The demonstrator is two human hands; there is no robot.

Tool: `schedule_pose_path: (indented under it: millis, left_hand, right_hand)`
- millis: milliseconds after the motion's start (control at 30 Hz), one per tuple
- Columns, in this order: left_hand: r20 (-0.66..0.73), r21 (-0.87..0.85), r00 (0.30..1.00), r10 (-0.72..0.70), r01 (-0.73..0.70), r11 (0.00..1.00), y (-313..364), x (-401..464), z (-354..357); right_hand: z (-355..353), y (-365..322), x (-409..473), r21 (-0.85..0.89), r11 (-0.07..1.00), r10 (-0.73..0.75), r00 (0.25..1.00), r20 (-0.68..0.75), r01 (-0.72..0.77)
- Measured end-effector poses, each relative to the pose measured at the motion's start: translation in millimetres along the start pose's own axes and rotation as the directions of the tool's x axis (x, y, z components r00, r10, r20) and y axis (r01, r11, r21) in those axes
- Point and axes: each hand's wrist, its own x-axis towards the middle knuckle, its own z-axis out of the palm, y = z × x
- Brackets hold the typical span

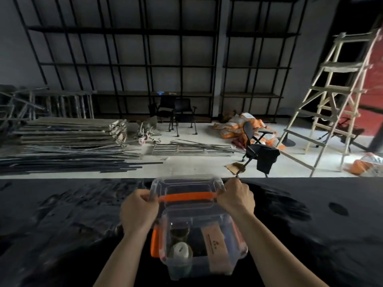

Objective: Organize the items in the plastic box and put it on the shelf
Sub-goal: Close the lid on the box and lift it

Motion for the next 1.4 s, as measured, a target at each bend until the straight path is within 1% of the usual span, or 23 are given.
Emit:
schedule_pose_path:
  millis: [67, 133, 200, 367, 500, 567, 700, 767, 833, 900, 933, 1067, 1167, 1200, 1300, 1400]
  left_hand:
    - [0.033, 0.002, 0.999, 0.005, -0.005, 1.000, 0, -16, 11]
    - [0.060, -0.004, 0.998, 0.006, -0.005, 1.000, -6, -29, 20]
    - [0.078, 0.028, 0.997, 0.001, -0.004, 1.000, -12, -37, 25]
    - [0.108, 0.100, 0.993, -0.054, 0.044, 0.994, -20, -50, 23]
    - [0.154, 0.105, 0.986, -0.065, 0.049, 0.993, -33, -49, 26]
    - [0.208, 0.110, 0.970, -0.123, 0.102, 0.989, -35, -48, 27]
    - [0.350, 0.012, 0.895, -0.276, 0.291, 0.957, -35, -47, 27]
    - [0.382, -0.003, 0.876, -0.294, 0.319, 0.948, -37, -47, 26]
    - [0.401, -0.016, 0.860, -0.316, 0.352, 0.936, -39, -45, 26]
    - [0.394, -0.027, 0.864, -0.314, 0.352, 0.936, -39, -44, 27]
    - [0.382, -0.041, 0.874, -0.300, 0.340, 0.939, -38, -44, 27]
    - [0.361, -0.101, 0.889, -0.283, 0.338, 0.936, -41, -42, 29]
    - [0.319, -0.090, 0.912, -0.256, 0.298, 0.950, -39, -36, 30]
    - [0.298, -0.074, 0.922, -0.247, 0.280, 0.957, -39, -35, 32]
    - [0.217, -0.035, 0.958, -0.185, 0.197, 0.980, -33, -35, 34]
    - [0.165, -0.032, 0.977, -0.135, 0.142, 0.989, -29, -38, 38]
  right_hand:
    - [-3, 23, -3, -0.036, 0.998, 0.048, 0.999, 0.023, -0.047]
    - [-1, 41, -6, -0.058, 0.996, 0.068, 0.996, 0.056, -0.065]
    - [5, 54, -8, -0.063, 0.995, 0.085, 0.991, 0.100, -0.079]
    - [17, 68, -10, 0.013, 0.990, 0.134, 0.982, 0.135, -0.137]
    - [24, 72, -8, 0.065, 0.984, 0.151, 0.973, 0.175, -0.164]
    - [28, 77, -5, 0.084, 0.980, 0.161, 0.965, 0.206, -0.182]
    - [25, 80, -4, 0.165, 0.960, 0.170, 0.940, 0.295, -0.225]
    - [24, 81, -5, 0.190, 0.951, 0.177, 0.935, 0.307, -0.242]
    - [24, 83, -3, 0.242, 0.928, 0.184, 0.914, 0.361, -0.283]
    - [25, 84, 0, 0.309, 0.882, 0.204, 0.879, 0.431, -0.357]
    - [25, 84, 0, 0.298, 0.884, 0.204, 0.872, 0.446, -0.359]
    - [26, 84, 1, 0.258, 0.902, 0.205, 0.869, 0.450, -0.346]
    - [23, 84, -1, 0.264, 0.897, 0.213, 0.869, 0.446, -0.356]
    - [22, 83, -2, 0.250, 0.910, 0.208, 0.885, 0.417, -0.332]
    - [23, 81, -6, 0.205, 0.956, 0.158, 0.959, 0.235, -0.208]
    - [26, 76, -13, 0.238, 0.958, 0.129, 0.981, 0.148, -0.162]
